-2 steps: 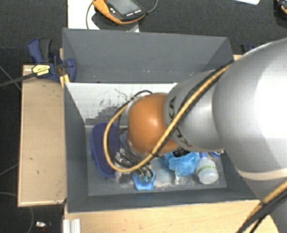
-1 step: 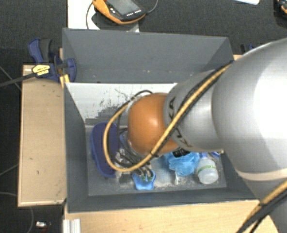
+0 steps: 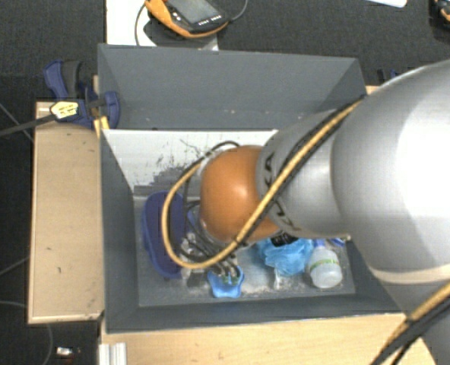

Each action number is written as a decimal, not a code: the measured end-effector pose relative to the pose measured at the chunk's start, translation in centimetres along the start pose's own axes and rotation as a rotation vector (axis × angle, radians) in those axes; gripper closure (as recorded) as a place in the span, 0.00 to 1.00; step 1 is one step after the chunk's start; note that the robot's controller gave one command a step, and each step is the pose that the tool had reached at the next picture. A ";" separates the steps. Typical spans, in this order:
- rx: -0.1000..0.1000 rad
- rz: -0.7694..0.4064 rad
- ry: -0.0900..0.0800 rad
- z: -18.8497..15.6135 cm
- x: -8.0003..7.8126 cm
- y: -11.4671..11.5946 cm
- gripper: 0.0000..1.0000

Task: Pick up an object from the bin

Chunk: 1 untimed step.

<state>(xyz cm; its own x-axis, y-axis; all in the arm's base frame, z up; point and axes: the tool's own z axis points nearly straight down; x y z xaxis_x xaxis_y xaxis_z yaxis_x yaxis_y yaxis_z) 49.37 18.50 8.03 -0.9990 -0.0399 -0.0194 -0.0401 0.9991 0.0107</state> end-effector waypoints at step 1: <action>0.000 0.003 0.000 0.0 0.0 0.0 1.00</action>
Offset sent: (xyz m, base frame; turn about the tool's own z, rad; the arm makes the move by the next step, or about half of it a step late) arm 0.0000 0.0000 0.0000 0.0000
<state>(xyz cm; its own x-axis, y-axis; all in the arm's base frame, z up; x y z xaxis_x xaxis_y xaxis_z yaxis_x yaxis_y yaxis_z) 49.37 18.50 8.03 -0.9991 -0.0367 -0.0193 -0.0369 0.9993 0.0110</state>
